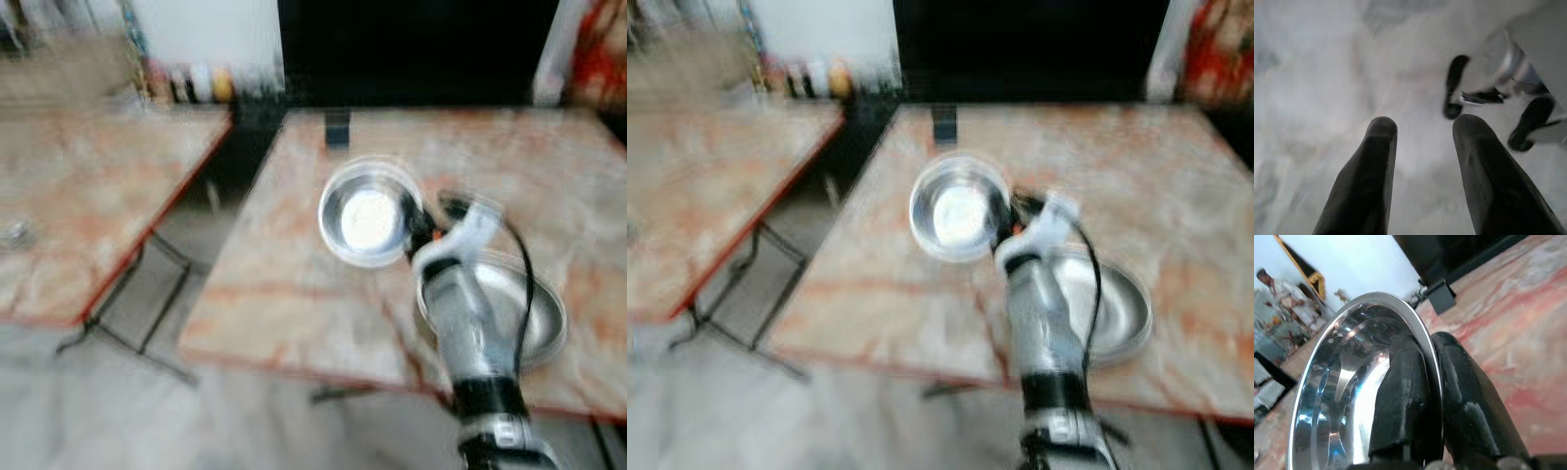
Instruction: Setting the table
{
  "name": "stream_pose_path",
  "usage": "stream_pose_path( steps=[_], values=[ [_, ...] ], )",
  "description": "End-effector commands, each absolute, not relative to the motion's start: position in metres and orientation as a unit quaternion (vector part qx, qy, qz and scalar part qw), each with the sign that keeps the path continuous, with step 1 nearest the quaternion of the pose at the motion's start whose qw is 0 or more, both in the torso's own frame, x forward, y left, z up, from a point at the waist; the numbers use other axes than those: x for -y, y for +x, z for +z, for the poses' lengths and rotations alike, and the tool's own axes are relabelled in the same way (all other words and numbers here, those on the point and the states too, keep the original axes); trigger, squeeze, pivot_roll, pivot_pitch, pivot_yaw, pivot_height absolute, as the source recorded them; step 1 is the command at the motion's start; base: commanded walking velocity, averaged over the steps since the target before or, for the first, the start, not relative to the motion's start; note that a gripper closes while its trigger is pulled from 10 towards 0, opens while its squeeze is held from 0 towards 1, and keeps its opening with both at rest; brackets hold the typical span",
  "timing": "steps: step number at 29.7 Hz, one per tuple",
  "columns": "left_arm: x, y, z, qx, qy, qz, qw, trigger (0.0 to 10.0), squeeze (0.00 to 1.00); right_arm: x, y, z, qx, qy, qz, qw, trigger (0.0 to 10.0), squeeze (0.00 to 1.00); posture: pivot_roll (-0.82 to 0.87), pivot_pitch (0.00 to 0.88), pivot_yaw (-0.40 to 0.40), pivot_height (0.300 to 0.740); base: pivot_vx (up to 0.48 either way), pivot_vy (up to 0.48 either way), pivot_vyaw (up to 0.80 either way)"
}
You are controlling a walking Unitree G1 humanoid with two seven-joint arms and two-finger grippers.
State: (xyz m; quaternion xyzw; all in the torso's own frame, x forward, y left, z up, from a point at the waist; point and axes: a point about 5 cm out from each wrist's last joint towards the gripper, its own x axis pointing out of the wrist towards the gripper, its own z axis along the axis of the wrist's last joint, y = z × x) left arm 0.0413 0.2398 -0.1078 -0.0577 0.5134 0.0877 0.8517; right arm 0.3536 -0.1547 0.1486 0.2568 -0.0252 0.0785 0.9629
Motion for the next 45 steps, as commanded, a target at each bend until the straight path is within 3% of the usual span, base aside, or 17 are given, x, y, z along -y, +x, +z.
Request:
stream_pose_path(
  steps=[1, 6, 15, 21, 33, 41, 45],
  values=[
    [-0.244, 0.051, -0.105, -0.500, -0.052, 0.092, 0.859, 10.0, 0.00, 0.150, 0.356, 0.154, 0.032, 0.262, 0.085, 0.961, 10.0, 0.00, -0.11, 0.000, 0.042, 0.740, 0.000, 0.000, 0.00],
    [-0.244, 0.051, -0.105, -0.500, -0.051, 0.091, 0.860, 10.0, 0.00, 0.154, 0.356, 0.155, 0.036, 0.258, 0.076, 0.963, 10.0, 0.00, -0.11, 0.000, 0.043, 0.740, 0.000, 0.000, 0.00],
    [-0.244, 0.051, -0.105, -0.500, -0.051, 0.091, 0.860, 10.0, 0.00, 0.186, 0.355, 0.157, 0.041, 0.221, 0.000, 0.974, 10.0, 0.00, -0.12, 0.000, 0.047, 0.740, 0.000, 0.000, 0.00],
    [-0.245, 0.052, -0.105, -0.500, -0.048, 0.085, 0.860, 10.0, 0.00, 0.213, 0.339, 0.158, 0.037, 0.217, -0.041, 0.975, 10.0, 0.00, -0.14, 0.000, 0.053, 0.740, 0.000, 0.000, 0.00],
    [-0.246, 0.053, -0.104, -0.500, -0.043, 0.080, 0.861, 10.0, 0.00, 0.224, 0.323, 0.168, 0.042, 0.247, -0.069, 0.966, 10.0, 0.00, -0.15, 0.000, 0.060, 0.740, 0.000, 0.000, 0.00],
    [-0.246, 0.053, -0.104, -0.501, -0.042, 0.073, 0.861, 10.0, 0.00, 0.234, 0.319, 0.155, -0.030, 0.239, -0.110, 0.964, 10.0, 0.00, -0.16, 0.000, 0.059, 0.740, 0.000, 0.000, 0.00],
    [-0.245, 0.054, -0.104, -0.500, -0.043, 0.072, 0.862, 10.0, 0.00, 0.226, 0.325, 0.153, -0.053, 0.265, -0.091, 0.958, 10.0, 0.00, -0.15, 0.000, 0.057, 0.740, 0.000, 0.000, 0.00]
  ],
)
